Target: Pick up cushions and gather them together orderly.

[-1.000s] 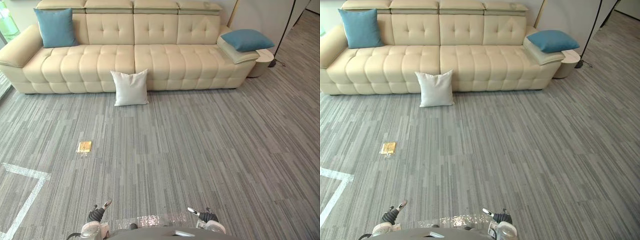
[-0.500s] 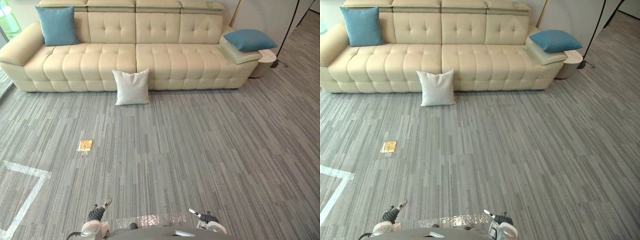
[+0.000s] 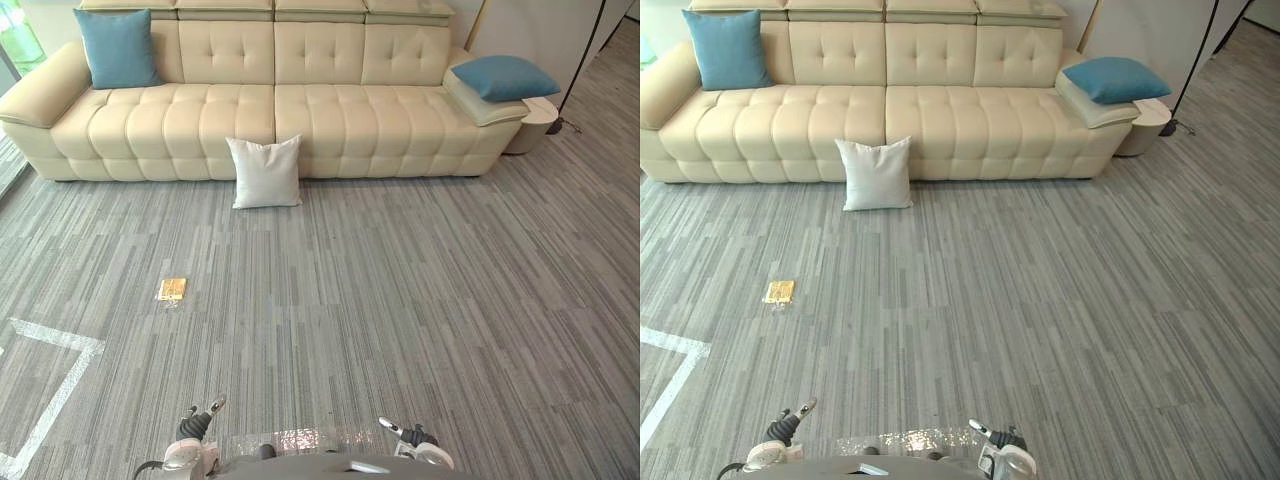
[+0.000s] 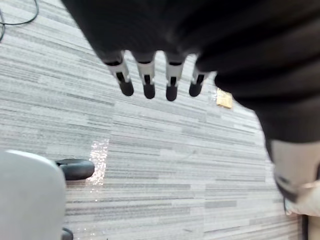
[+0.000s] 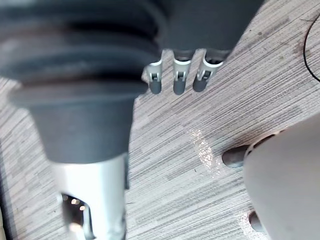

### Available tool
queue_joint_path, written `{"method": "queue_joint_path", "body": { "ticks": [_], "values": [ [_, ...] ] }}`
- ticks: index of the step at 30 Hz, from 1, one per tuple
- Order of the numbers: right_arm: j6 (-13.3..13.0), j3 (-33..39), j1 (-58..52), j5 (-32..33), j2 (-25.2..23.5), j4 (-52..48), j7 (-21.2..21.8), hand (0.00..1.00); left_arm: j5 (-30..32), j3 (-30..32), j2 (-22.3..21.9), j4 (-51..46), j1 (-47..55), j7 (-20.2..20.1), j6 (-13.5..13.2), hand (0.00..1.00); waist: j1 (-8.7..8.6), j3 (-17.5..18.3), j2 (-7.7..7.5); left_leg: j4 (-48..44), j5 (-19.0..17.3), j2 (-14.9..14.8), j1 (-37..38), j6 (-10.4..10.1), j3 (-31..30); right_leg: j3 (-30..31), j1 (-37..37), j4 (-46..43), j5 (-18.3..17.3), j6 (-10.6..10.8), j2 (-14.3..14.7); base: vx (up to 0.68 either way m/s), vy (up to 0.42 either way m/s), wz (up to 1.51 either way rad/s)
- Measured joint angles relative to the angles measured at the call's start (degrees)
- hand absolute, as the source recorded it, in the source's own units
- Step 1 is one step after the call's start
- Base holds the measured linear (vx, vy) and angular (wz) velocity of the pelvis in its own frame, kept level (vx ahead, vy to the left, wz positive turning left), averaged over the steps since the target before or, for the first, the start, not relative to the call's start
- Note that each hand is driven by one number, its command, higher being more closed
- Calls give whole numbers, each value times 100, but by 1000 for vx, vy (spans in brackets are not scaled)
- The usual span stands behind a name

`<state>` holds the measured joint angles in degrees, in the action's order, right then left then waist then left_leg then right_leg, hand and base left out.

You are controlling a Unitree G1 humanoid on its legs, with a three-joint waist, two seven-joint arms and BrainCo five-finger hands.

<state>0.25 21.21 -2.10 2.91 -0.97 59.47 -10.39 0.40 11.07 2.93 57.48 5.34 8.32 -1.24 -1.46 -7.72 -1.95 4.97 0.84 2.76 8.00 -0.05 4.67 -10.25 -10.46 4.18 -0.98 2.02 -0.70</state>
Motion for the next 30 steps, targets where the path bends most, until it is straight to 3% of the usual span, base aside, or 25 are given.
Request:
{"method": "queue_joint_path", "body": {
  "ticks": [23,24,27,29,30],
  "values": [
    [-3,185,18,16,-6,-15,28,0,-16,18,-9,58,-95,-35,5,0,5,-71,47,-6,-114,-30,-109,-64,48,-140,53,-9,-65,-59,4,1,-1,3],
    [-5,227,16,21,-7,-39,27,0,-15,37,-12,69,-102,-41,11,0,-47,-86,34,-125,-250,-189,-139,-78,666,-315,59,-164,-205,-51,-49,41,-28,52],
    [-1,224,9,11,11,-117,27,0,-25,220,-104,-45,-152,-47,-3,0,51,-217,50,-1118,-610,-346,-484,-112,924,-406,132,-550,-440,-51,-137,86,-10,33],
    [-2,233,2,14,-11,-319,30,0,-30,415,-159,-132,-192,-49,0,0,98,-345,150,-2394,-1000,-552,-978,-298,1161,-402,170,-852,-670,-40,-199,87,8,-1],
    [-1,231,1,14,-12,-406,30,0,-31,439,-177,-192,-193,-49,1,0,93,-382,162,-2709,-1029,-596,-1099,-344,1215,-397,158,-908,-711,-51,-228,76,49,0]
  ]
}}
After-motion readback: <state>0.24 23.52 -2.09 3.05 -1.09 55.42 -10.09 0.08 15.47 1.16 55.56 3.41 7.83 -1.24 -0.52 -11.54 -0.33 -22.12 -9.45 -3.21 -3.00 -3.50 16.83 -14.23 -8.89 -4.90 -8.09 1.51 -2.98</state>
